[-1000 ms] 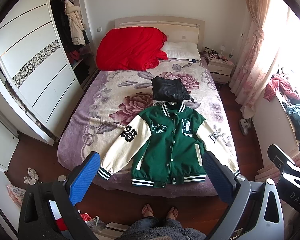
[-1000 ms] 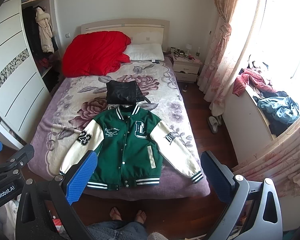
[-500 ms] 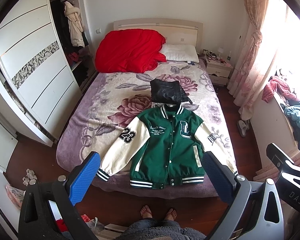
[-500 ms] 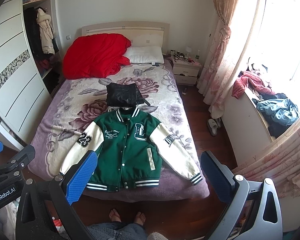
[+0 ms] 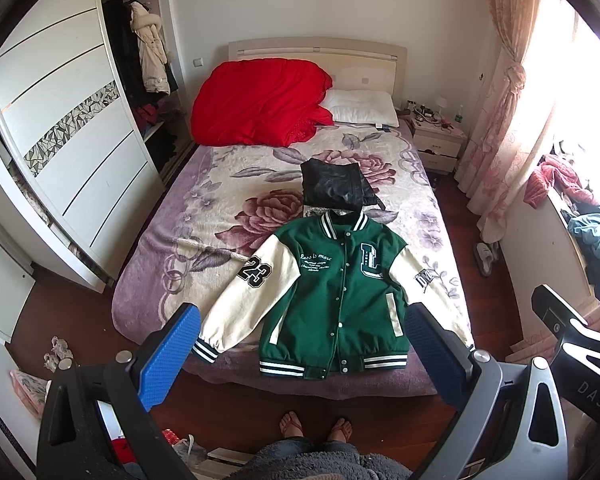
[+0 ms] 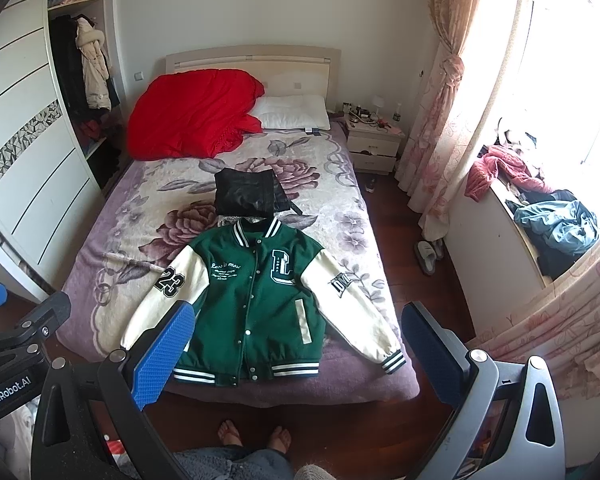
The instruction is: Fold large clothes
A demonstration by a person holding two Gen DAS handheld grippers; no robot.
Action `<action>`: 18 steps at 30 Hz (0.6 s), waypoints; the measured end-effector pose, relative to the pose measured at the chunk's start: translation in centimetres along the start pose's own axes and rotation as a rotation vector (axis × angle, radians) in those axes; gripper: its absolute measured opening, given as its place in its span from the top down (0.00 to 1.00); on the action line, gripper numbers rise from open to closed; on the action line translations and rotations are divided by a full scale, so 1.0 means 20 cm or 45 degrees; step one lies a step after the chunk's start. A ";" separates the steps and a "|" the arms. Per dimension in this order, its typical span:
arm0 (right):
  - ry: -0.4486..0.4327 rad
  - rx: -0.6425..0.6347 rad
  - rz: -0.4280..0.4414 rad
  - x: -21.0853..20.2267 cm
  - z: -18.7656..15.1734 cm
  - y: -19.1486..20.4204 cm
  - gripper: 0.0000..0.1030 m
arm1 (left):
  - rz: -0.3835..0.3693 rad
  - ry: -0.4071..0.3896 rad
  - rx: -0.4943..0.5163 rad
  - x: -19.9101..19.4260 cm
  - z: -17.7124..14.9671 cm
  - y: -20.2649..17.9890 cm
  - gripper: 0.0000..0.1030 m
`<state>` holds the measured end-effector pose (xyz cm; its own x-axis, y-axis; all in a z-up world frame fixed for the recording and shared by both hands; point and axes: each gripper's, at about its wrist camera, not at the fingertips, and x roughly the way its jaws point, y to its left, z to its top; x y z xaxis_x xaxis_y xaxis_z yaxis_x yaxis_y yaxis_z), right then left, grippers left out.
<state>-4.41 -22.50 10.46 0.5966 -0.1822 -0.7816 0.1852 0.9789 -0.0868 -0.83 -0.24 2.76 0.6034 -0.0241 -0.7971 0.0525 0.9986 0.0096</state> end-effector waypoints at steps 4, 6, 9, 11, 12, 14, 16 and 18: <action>-0.003 -0.009 0.002 0.00 0.03 0.02 0.00 | 0.000 0.000 -0.002 0.00 0.00 0.01 0.00; -0.004 -0.014 0.004 0.01 0.05 0.05 0.00 | -0.001 -0.001 -0.004 0.00 0.01 0.01 0.00; -0.006 -0.015 0.008 0.01 0.06 0.05 0.00 | -0.001 -0.002 -0.001 0.00 0.00 0.01 0.00; -0.009 -0.016 0.006 0.01 0.06 0.06 0.00 | -0.003 -0.003 -0.008 0.00 0.02 0.02 0.00; -0.008 -0.016 0.006 0.01 0.06 0.06 0.00 | -0.004 -0.002 -0.007 0.00 0.02 0.02 0.00; -0.010 -0.013 0.007 0.01 0.06 0.06 0.00 | -0.003 -0.003 -0.003 0.00 0.01 0.02 0.00; -0.013 -0.015 0.005 0.01 0.05 0.06 0.00 | -0.006 -0.007 -0.005 0.00 0.03 0.02 0.00; -0.016 -0.015 0.008 0.02 0.07 0.07 0.00 | -0.005 -0.014 -0.008 0.00 0.04 0.02 0.00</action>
<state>-2.80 -21.39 10.82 0.6074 -0.1773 -0.7744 0.1725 0.9810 -0.0893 -0.15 0.19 3.34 0.6117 -0.0284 -0.7906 0.0496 0.9988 0.0025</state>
